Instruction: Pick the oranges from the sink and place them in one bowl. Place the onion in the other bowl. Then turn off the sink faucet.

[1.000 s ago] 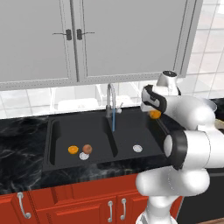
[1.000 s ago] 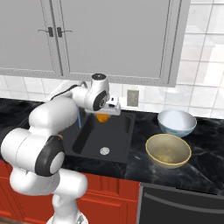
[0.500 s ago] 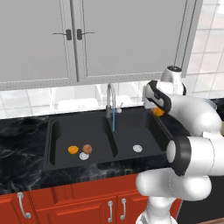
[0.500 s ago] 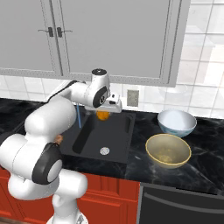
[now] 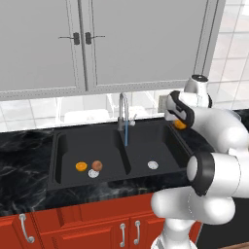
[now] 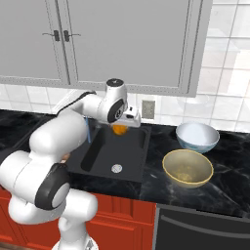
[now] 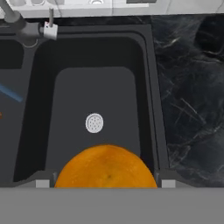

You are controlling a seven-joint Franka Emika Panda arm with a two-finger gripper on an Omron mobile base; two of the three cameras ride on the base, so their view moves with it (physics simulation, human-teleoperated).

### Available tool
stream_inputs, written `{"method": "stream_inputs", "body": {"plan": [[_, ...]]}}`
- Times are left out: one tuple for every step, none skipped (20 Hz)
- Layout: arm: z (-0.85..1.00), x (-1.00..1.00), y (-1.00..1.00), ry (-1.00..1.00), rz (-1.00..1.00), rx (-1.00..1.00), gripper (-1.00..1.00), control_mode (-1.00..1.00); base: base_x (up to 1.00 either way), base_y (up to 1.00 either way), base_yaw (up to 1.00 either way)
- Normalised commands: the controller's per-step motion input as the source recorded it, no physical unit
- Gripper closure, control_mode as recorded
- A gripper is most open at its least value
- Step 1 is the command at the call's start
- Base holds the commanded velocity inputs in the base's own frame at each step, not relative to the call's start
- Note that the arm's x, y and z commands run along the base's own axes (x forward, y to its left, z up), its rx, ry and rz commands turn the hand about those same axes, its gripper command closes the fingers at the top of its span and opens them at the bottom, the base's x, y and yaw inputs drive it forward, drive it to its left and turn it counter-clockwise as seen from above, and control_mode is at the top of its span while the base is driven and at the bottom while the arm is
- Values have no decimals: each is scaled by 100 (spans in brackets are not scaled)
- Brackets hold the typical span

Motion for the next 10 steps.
{"method": "stream_inputs", "body": {"plan": [[0,0,-35,0,-11,0,100,-100,0,0,0],[0,0,-34,0,-11,0,100,-100,0,0,0],[0,0,-32,0,-11,0,100,-100,0,0,0],[0,0,-33,0,-11,0,100,-100,0,0,0],[0,-1,-33,0,-11,0,100,-100,0,0,0],[0,-3,-34,0,-12,0,100,-100,0,0,0],[0,-3,-32,0,-12,0,100,-100,0,0,0],[0,-3,-32,0,-13,0,100,-100,0,0,0],[0,-4,-31,0,-13,0,100,-100,0,0,0],[0,-4,-31,0,-13,0,100,-100,0,0,0]]}}
